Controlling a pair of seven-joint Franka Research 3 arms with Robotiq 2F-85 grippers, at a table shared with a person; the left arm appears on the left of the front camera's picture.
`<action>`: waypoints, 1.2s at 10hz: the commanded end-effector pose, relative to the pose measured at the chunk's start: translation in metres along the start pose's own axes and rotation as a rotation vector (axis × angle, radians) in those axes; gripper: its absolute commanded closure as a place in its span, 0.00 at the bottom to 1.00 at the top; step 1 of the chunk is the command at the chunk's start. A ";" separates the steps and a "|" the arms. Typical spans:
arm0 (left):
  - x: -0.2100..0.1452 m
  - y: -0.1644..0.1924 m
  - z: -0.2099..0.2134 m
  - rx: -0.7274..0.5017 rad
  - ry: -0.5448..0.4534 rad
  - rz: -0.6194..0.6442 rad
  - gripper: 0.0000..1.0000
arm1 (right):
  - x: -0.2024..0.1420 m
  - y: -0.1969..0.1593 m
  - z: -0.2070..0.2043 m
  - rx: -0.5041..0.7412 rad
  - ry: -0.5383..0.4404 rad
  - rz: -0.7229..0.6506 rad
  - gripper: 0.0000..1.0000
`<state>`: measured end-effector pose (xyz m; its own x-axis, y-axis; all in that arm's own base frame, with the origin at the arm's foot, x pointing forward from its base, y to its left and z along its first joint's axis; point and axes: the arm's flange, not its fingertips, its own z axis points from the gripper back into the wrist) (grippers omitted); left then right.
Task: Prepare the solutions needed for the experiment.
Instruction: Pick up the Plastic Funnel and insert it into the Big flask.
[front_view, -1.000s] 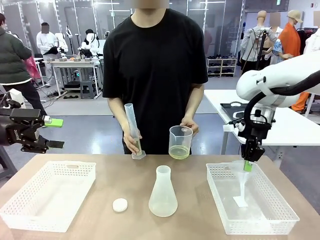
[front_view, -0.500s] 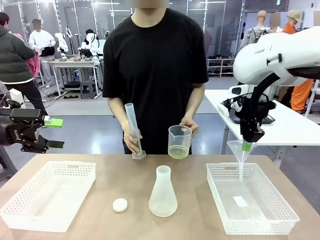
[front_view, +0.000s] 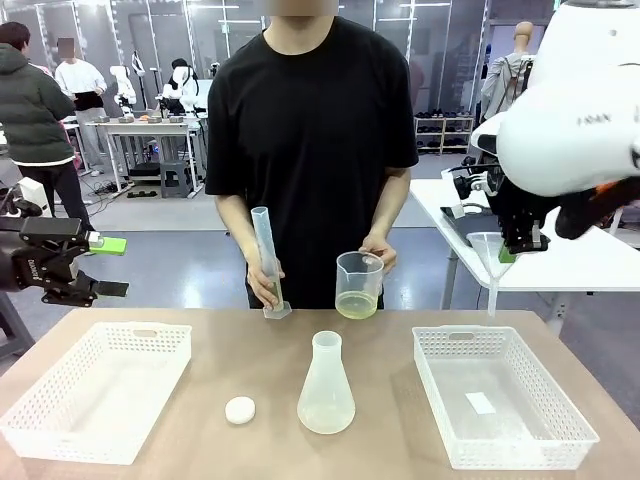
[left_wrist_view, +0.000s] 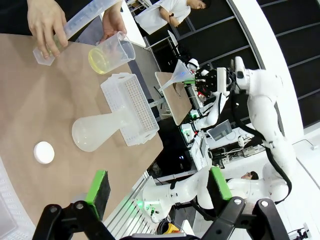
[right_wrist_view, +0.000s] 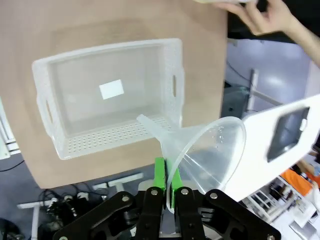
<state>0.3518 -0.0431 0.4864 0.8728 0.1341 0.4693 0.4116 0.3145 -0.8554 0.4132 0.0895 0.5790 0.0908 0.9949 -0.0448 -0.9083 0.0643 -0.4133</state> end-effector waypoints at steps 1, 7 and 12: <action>0.001 -0.001 -0.002 -0.029 -0.017 -0.016 0.00 | 0.007 0.025 -0.003 -0.088 0.035 -0.028 1.00; 0.001 -0.001 -0.002 -0.029 -0.017 -0.016 0.00 | 0.003 0.013 0.008 -0.049 0.009 -0.001 1.00; 0.001 -0.001 -0.002 -0.029 -0.017 -0.016 0.00 | 0.087 0.029 0.014 -0.229 -0.118 0.403 0.96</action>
<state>0.3518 -0.0434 0.4866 0.8728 0.1339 0.4694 0.4118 0.3141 -0.8554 0.3849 0.1712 0.5765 -0.2172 0.9665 -0.1369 -0.8117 -0.2567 -0.5247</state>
